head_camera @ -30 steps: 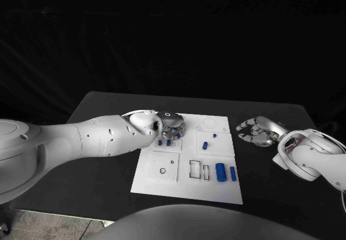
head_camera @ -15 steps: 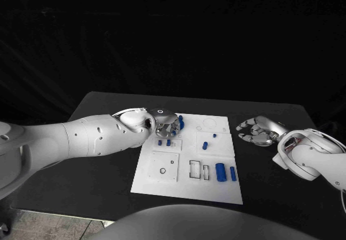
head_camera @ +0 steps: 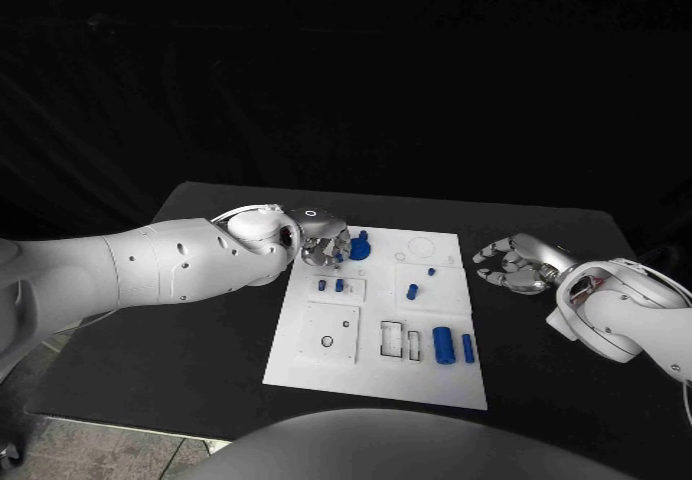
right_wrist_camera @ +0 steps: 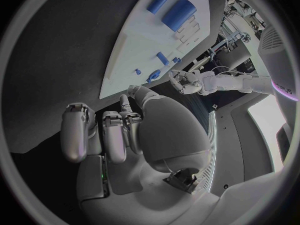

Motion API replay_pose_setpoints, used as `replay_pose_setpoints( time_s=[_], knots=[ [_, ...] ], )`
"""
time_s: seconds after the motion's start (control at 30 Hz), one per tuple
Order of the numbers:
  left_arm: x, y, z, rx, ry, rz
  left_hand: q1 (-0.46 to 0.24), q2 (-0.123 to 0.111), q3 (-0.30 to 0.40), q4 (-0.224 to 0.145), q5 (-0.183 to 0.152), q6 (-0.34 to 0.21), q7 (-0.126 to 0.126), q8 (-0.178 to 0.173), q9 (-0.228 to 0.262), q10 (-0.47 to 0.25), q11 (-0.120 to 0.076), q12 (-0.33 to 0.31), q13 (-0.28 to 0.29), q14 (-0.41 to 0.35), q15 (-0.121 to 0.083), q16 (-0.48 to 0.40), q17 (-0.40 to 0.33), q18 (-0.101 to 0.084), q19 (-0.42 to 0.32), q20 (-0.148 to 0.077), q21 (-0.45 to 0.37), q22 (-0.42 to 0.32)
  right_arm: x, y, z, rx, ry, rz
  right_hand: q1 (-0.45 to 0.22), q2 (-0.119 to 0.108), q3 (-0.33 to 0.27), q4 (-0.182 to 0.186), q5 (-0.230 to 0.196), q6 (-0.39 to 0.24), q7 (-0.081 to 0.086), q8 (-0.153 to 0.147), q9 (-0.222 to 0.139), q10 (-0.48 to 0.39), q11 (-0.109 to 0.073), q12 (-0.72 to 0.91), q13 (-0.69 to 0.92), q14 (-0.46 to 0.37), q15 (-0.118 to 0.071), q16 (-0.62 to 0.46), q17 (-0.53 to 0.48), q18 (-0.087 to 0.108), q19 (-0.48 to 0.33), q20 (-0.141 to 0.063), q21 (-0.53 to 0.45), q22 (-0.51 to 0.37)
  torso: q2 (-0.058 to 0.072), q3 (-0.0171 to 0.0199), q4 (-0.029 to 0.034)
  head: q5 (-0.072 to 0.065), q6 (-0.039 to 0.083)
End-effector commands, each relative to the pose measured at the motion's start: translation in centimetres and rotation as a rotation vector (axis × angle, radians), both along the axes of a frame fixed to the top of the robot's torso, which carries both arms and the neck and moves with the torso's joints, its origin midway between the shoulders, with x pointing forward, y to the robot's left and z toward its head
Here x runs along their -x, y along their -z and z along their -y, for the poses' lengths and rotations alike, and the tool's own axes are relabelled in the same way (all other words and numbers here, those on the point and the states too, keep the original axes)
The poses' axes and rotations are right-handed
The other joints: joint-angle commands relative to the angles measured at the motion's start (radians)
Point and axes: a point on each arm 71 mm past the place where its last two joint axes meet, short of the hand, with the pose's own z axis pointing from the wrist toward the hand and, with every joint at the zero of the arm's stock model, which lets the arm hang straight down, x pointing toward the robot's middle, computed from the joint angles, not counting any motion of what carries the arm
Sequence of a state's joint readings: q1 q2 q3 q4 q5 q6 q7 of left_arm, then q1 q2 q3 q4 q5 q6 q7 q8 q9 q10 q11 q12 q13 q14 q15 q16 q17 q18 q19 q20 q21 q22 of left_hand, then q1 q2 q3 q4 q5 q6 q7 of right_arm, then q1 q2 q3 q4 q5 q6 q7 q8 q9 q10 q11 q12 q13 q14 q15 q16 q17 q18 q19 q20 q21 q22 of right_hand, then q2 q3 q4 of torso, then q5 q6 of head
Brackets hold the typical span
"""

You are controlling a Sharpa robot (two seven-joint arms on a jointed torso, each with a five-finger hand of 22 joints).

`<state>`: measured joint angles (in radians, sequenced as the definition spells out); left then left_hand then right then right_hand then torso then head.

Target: Assemble the parts on the task board

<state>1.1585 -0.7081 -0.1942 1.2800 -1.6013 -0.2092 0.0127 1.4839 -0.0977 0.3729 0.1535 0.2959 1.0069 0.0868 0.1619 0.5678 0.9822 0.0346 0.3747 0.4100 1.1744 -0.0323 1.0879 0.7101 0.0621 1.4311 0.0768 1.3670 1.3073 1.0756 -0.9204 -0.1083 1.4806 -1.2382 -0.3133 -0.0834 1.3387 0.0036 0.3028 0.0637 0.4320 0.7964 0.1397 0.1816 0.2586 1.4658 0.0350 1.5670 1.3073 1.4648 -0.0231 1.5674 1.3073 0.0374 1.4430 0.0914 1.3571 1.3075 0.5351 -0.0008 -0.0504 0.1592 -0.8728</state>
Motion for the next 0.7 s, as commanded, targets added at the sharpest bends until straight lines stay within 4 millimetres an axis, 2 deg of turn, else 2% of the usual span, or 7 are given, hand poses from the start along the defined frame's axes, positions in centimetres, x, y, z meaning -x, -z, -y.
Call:
replay_pose_setpoints(
  time_s=[0.03, 0.4, 0.53, 0.7],
  knots=[
    [0.13, 0.48, -0.15, -0.045, -0.012, -0.063, -0.005, -0.006, 0.0, 0.004, -0.008, -0.009, -0.003, -0.008, -0.003, -0.01, -0.001, -0.009, -0.005, -0.011, 0.0, -0.007, -0.009, -0.009, -0.009, 0.002, -0.01, 0.192, 0.08, 0.18, 0.01, 0.011, -0.008, -0.021, 0.003, -0.004, 0.007, -0.001, 0.003, 0.008, -0.002, 0.002, -0.001, 0.105, 0.009, 0.004, 0.263, 0.106, 0.005, 0.003, 0.264, 0.02, -0.004, 0.0, -0.006, 0.187, 0.001, -0.0006, -0.0009, 0.003, 0.0],
    [0.09, 0.92, -0.41, -0.065, -0.03, -0.078, -0.014, -0.009, -0.005, 0.009, -0.026, -0.016, -0.004, -0.016, -0.01, -0.015, -0.001, -0.021, -0.015, -0.02, 0.002, -0.011, -0.021, -0.008, -0.014, 0.004, -0.016, 0.191, 0.09, 0.21, 0.11, 0.014, -0.005, -0.025, 0.003, -0.004, 0.007, -0.001, 0.003, 0.008, -0.002, 0.002, -0.001, 0.105, 0.009, 0.004, 0.263, 0.106, 0.005, 0.003, 0.264, 0.021, -0.004, 0.0, -0.007, 0.186, 0.0, 0.0003, -0.0002, 0.004, 0.0],
    [-0.02, 1.07, -0.28, -0.064, -0.035, -0.073, -0.014, -0.009, -0.005, 0.009, -0.026, -0.016, -0.004, -0.016, -0.01, -0.015, 0.0, -0.021, -0.015, -0.019, 0.002, -0.01, -0.019, -0.008, -0.013, 0.004, -0.015, 0.191, 0.08, 0.19, 0.03, 0.012, -0.006, -0.023, 0.003, -0.004, 0.008, -0.002, 0.003, 0.008, -0.002, 0.002, -0.001, 0.105, 0.009, 0.004, 0.263, 0.106, 0.005, 0.003, 0.264, 0.021, -0.004, 0.0, -0.008, 0.186, 0.001, -0.0003, -0.0035, 0.008, 0.0],
    [-0.11, 1.16, -0.14, -0.066, -0.038, -0.068, -0.014, -0.009, -0.005, 0.008, -0.027, -0.017, -0.004, -0.018, -0.011, -0.016, 0.0, -0.023, -0.016, -0.021, 0.002, -0.012, -0.022, -0.007, -0.014, 0.004, -0.016, 0.19, 0.08, 0.19, 0.02, 0.012, -0.006, -0.023, 0.004, -0.005, 0.009, -0.002, 0.003, 0.007, -0.003, 0.001, -0.002, 0.105, 0.009, 0.004, 0.263, 0.106, 0.005, 0.003, 0.264, 0.021, -0.004, 0.0, -0.008, 0.186, 0.0, 0.0004, -0.003, 0.008, 0.0]
  ],
)
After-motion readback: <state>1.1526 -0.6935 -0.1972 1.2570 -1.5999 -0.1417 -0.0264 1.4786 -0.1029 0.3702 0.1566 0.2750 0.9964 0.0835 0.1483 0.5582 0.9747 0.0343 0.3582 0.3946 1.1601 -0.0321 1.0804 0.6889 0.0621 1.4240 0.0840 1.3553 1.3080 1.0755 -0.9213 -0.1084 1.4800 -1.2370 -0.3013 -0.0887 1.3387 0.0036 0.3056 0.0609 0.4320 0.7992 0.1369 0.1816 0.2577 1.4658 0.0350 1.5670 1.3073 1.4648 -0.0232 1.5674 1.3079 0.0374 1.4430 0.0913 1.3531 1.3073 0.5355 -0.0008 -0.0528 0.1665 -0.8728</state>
